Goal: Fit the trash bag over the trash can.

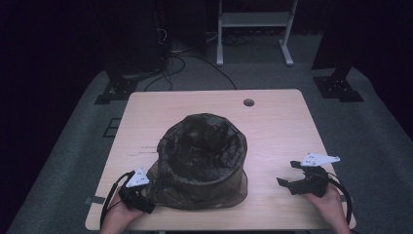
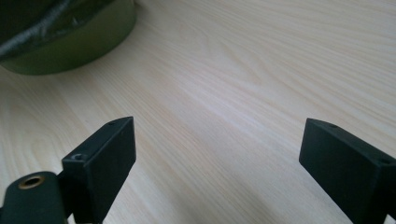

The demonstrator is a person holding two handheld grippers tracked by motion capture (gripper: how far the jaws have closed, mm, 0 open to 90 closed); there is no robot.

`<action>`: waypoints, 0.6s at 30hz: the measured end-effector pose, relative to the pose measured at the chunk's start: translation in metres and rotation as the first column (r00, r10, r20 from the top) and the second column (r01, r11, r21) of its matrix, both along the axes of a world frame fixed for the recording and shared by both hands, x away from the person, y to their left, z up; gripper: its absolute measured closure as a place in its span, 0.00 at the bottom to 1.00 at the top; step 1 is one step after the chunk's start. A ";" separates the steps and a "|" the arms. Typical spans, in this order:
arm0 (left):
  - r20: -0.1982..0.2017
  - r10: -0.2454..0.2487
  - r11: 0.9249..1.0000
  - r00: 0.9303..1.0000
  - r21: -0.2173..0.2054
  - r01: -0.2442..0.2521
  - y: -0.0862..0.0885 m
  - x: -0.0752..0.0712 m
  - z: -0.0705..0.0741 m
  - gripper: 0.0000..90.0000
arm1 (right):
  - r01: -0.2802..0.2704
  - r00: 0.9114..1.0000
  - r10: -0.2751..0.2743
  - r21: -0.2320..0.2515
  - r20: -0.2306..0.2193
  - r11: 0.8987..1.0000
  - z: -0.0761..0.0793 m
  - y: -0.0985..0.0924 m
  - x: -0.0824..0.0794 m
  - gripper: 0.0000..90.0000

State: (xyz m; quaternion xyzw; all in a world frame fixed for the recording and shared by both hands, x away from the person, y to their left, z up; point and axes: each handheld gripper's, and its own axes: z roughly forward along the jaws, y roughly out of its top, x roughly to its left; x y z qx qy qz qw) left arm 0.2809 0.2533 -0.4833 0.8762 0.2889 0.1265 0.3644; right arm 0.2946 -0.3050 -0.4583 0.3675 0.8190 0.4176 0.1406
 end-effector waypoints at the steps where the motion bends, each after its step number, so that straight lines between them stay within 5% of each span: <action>1: 0.000 0.000 1.000 1.000 0.000 0.000 0.000 0.000 0.000 0.00 | 0.006 1.000 -0.006 0.003 0.012 1.000 -0.002 -0.001 -0.001 0.10; 4: 0.000 -0.001 1.000 1.000 0.000 0.001 0.000 0.000 0.000 0.00 | 0.019 1.000 -0.019 -0.010 0.003 1.000 -0.010 -0.004 -0.002 0.10; 12: 0.000 0.000 1.000 1.000 0.000 0.000 0.000 0.000 0.000 0.00 | 0.030 0.999 -0.033 -0.142 -0.016 0.989 -0.025 0.004 -0.004 0.10; 18: 0.000 0.000 1.000 1.000 0.000 0.000 0.000 0.000 0.000 0.00 | 0.025 0.999 -0.028 -0.119 -0.023 0.993 -0.028 0.003 -0.003 0.10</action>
